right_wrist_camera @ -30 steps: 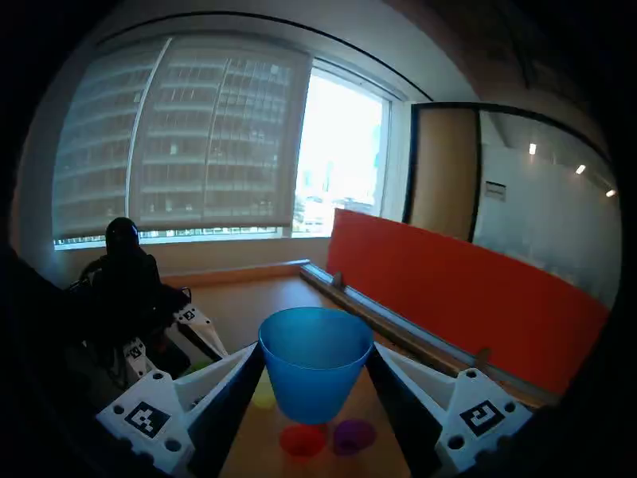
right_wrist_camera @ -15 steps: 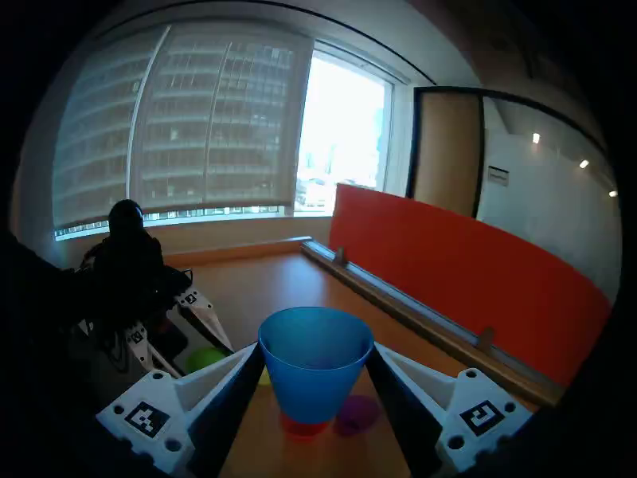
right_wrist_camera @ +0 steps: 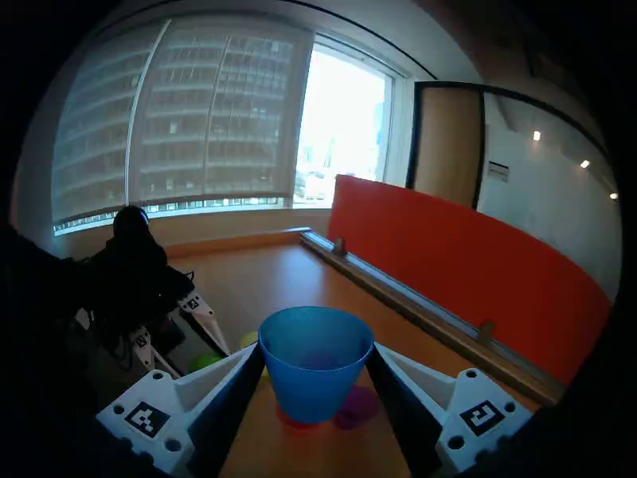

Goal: Pour water

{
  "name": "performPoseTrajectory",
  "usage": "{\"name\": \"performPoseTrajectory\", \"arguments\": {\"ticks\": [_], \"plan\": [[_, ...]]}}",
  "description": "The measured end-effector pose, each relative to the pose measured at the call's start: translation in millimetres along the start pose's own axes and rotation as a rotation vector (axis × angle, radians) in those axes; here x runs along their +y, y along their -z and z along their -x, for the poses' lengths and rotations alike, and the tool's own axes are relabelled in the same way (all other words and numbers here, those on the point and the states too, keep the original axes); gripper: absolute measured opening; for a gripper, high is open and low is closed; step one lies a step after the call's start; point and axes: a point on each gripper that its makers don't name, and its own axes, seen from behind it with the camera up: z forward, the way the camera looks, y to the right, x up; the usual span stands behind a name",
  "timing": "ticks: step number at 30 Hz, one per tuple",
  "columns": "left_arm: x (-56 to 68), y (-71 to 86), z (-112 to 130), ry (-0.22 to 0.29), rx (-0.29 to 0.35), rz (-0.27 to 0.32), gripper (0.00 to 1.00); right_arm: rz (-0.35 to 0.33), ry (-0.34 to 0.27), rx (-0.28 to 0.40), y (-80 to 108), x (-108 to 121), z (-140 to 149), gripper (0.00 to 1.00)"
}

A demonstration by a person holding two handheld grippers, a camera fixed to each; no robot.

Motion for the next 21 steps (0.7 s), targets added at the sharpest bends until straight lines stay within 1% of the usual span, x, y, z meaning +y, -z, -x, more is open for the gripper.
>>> {"name": "performPoseTrajectory", "arguments": {"ticks": [5,8,11,21], "plan": [[-1.3,-3.8,13,-0.011,-0.041,-0.001,0.9,0.007,0.015,-0.005,-2.0,2,3,0.91],[-3.2,-5.6,20,0.0,-0.063,0.001,0.9,0.008,0.015,-0.007,-3.0,3,4,0.91],[-4.8,-7.3,25,0.009,-0.077,0.0,0.9,0.008,0.012,-0.009,-3.5,3,5,0.91],[-9.0,-12.4,36,0.007,-0.097,-0.01,0.9,0.009,0.01,-0.014,-5.5,4,9,0.91]]}}
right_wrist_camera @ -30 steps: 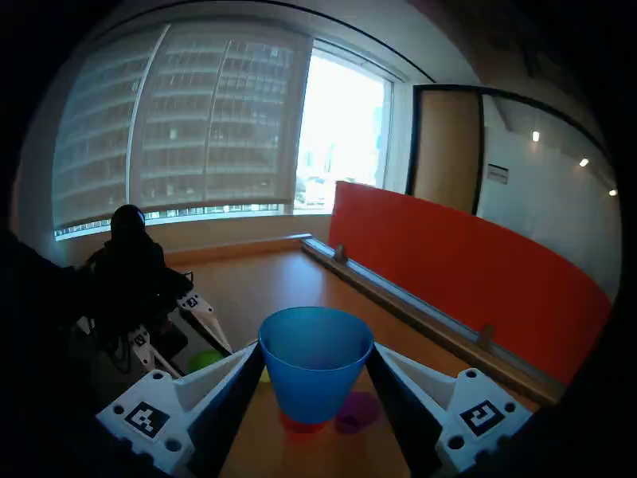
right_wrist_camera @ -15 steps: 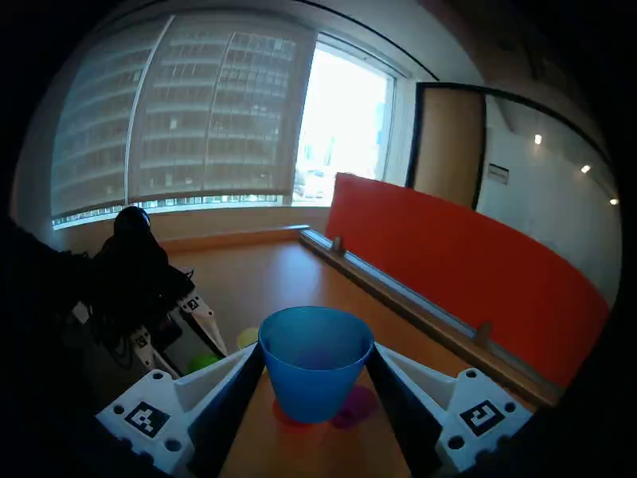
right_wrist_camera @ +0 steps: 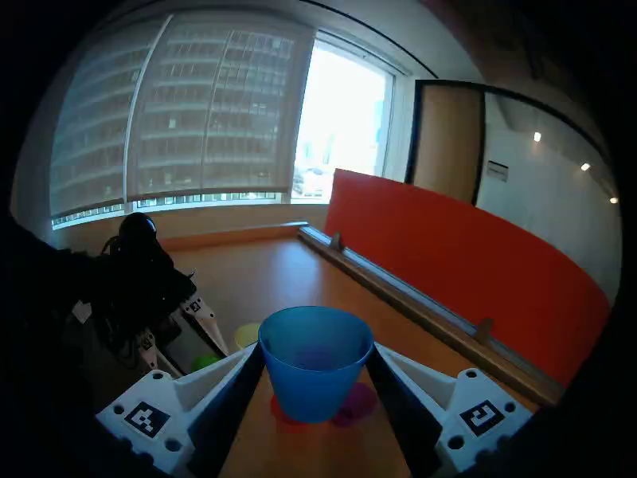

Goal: Pour water

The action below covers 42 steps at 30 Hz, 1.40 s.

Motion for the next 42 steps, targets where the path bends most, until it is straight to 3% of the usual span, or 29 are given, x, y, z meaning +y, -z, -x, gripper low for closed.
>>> {"name": "performPoseTrajectory", "arguments": {"ticks": [22,29,42], "plan": [[-1.4,-1.2,10,0.013,0.001,0.008,0.91,-0.003,-0.019,-0.022,-5.2,-1,15,0.91],[-4.0,-1.4,12,0.02,-0.009,0.005,0.99,-0.008,-0.03,-0.036,-4.3,-4,27,0.91],[-5.3,6.4,23,0.037,-0.045,0.001,0.99,-0.044,-0.058,-0.079,-9.8,-22,60,0.91]]}}
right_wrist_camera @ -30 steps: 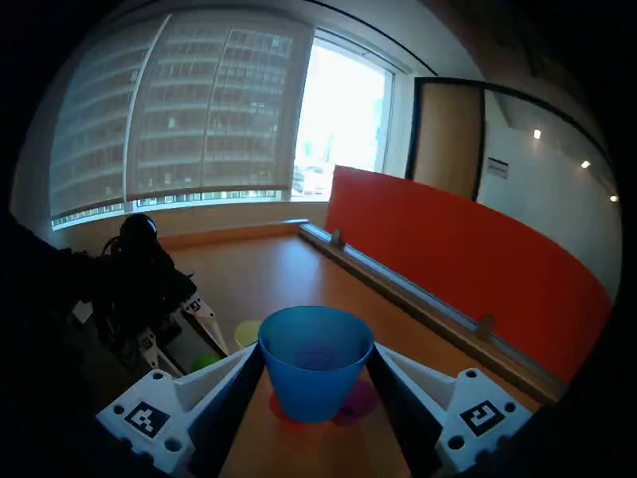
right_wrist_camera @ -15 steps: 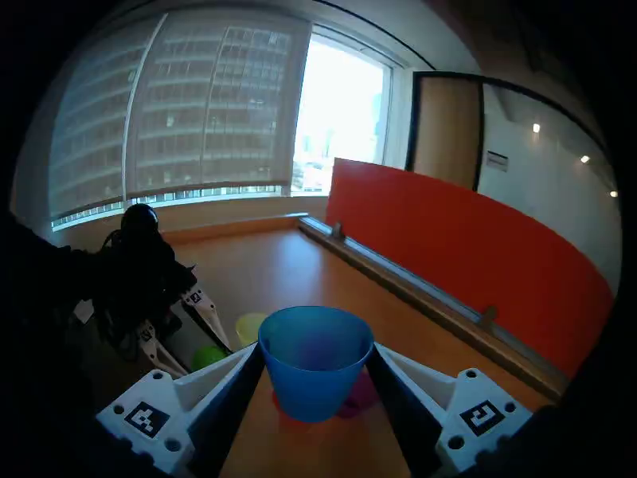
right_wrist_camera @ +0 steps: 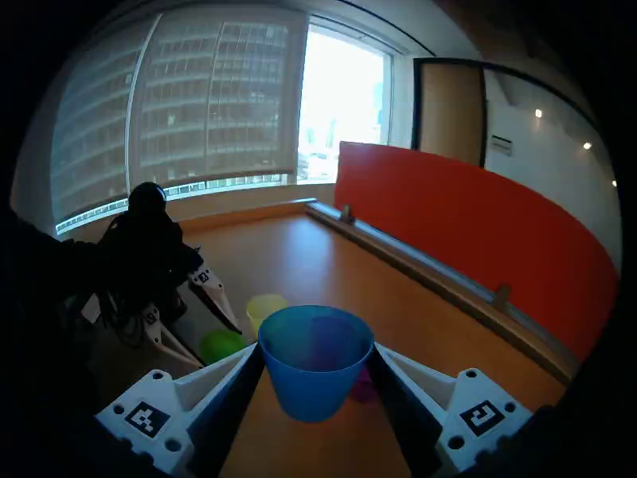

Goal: Pour water

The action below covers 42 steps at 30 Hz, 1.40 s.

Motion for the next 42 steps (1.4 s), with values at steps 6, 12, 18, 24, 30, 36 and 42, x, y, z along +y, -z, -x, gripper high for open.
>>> {"name": "performPoseTrajectory", "arguments": {"ticks": [6,12,18,24,30,36,42], "plan": [[-0.6,8.1,7,0.0,-0.02,-0.006,0.99,-0.024,-0.007,-0.028,-6.8,-10,19,0.91],[-2.7,15.8,11,0.007,-0.021,-0.02,0.99,-0.048,-0.02,-0.06,-13.4,-20,40,0.91],[-3.0,25.0,9,0.012,-0.011,-0.038,0.99,-0.064,-0.032,-0.089,-19.4,-27,61,0.91],[-6.4,35.0,8,0.028,0.007,-0.054,0.99,-0.082,-0.031,-0.124,-24.2,-36,82,0.91],[-7.9,45.2,4,0.033,0.026,-0.064,0.99,-0.104,-0.02,-0.156,-29.7,-46,98,0.91],[-10.4,51.1,1,0.041,0.04,-0.075,0.99,-0.122,-0.016,-0.182,-35.1,-54,111,0.91],[-11.3,55.6,-1,0.044,0.051,-0.08,0.99,-0.134,-0.02,-0.209,-40.9,-59,125,0.91]]}}
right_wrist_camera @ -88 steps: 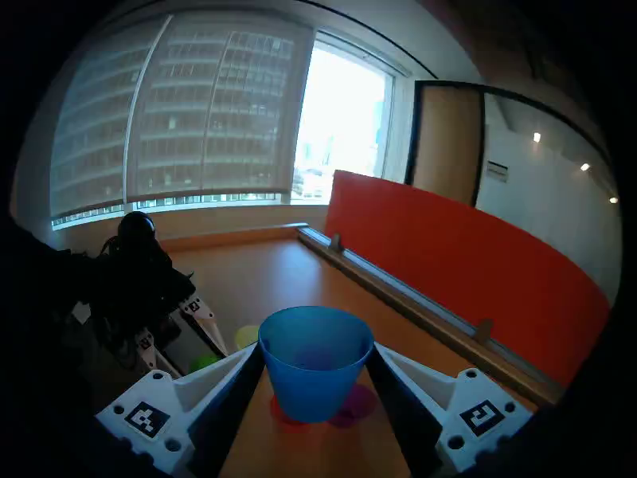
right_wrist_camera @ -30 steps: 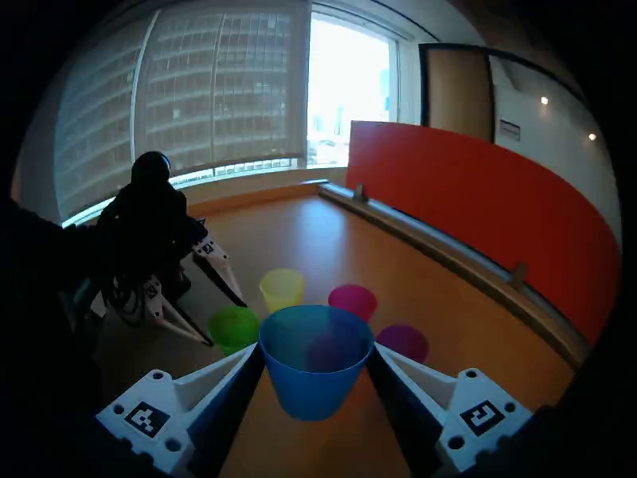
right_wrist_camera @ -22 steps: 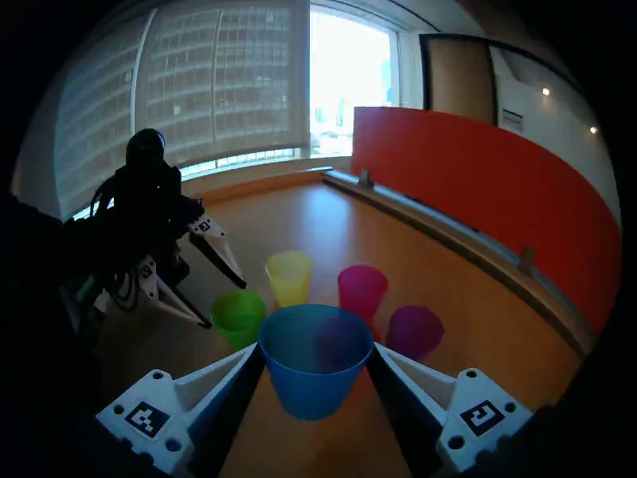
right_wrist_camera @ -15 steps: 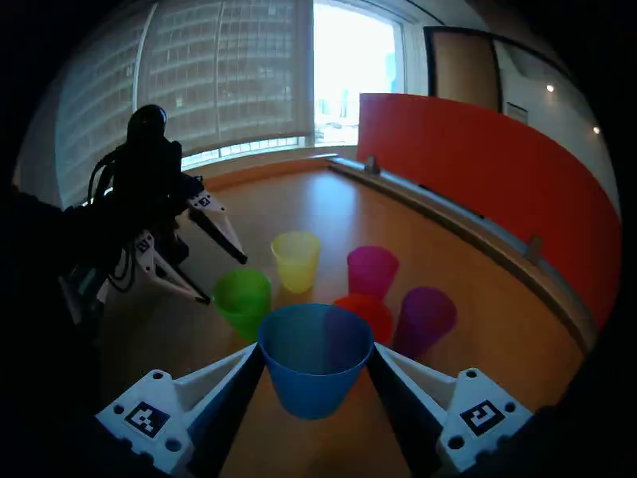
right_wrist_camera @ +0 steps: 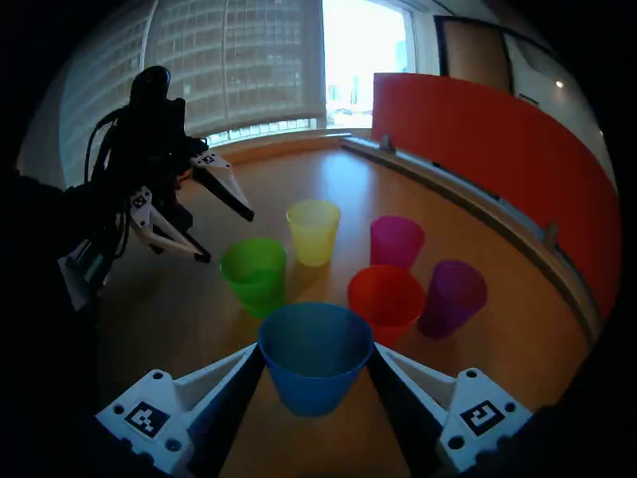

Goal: Pour water

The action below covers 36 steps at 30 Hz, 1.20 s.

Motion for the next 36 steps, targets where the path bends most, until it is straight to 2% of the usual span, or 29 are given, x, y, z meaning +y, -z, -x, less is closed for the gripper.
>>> {"name": "performPoseTrajectory", "arguments": {"ticks": [14,36], "plan": [[0.6,4.3,-2,-0.009,0.008,-0.009,0.99,-0.002,0.017,-0.023,-12.7,0,13,0.91],[7.4,6.4,3,-0.01,-0.001,-0.01,0.99,0.008,0.031,-0.045,-0.8,-3,29,0.92]]}}
